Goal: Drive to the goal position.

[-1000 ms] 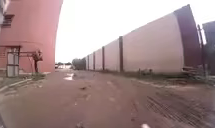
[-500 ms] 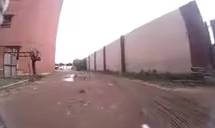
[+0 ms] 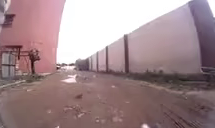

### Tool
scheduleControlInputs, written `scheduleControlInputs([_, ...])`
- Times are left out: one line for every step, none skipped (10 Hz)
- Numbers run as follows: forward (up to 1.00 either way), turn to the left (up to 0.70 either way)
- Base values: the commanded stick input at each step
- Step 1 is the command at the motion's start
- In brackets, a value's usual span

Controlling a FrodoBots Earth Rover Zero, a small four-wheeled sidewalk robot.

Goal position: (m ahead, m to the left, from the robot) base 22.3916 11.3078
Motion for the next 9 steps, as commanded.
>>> scheduleControlInputs([0.7, 0.0])
scheduleControlInputs([0.7, 0.0])
scheduleControlInputs([0.7, 0.0])
scheduleControlInputs([0.7, 0.0])
scheduleControlInputs([0.7, 0.0])
scheduleControlInputs([0.7, 0.0])
scheduleControlInputs([0.7, 0.0])
scheduleControlInputs([0.7, 0.0])
scheduleControlInputs([0.7, 0.0])
